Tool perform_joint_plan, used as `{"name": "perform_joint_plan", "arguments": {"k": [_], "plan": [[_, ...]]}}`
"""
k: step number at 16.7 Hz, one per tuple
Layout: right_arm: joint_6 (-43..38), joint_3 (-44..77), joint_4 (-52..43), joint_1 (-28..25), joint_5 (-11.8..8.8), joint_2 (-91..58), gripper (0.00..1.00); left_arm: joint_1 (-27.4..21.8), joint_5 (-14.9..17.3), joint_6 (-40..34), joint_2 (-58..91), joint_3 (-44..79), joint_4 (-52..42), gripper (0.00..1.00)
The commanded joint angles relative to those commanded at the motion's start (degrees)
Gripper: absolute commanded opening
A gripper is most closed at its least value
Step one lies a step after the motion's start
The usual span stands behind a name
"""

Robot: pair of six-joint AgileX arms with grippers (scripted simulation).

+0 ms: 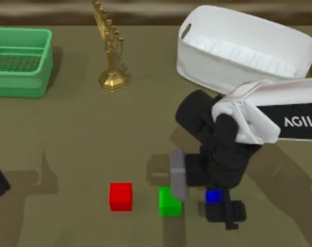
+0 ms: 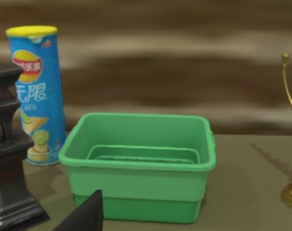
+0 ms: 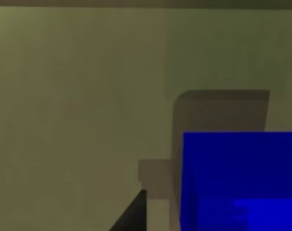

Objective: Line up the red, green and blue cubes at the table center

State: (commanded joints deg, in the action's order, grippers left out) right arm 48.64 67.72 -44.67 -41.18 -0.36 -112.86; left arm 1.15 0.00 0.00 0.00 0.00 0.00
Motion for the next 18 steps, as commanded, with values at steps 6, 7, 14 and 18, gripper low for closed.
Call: {"name": "perform_joint_plan", "arguments": {"k": [6,7,14,18], "plan": [[0.0,0.0,0.0,0.0,0.0,0.0,1.00,0.0,0.0,0.0,0.0,0.0,0.0,1.00],[0.0,0.0,0.0,0.0,0.0,0.0,1.00,0.0,0.0,0.0,0.0,0.0,0.0,1.00],[0.4,4.2,-7.0,-0.4,-0.1,2.5,1.00,0.0,0.0,0.0,0.0,0.0,0.0,1.00],[0.3,8.5,-14.6,-0.4,0.0,5.9,1.00,0.0,0.0,0.0,0.0,0.0,0.0,1.00]]}}
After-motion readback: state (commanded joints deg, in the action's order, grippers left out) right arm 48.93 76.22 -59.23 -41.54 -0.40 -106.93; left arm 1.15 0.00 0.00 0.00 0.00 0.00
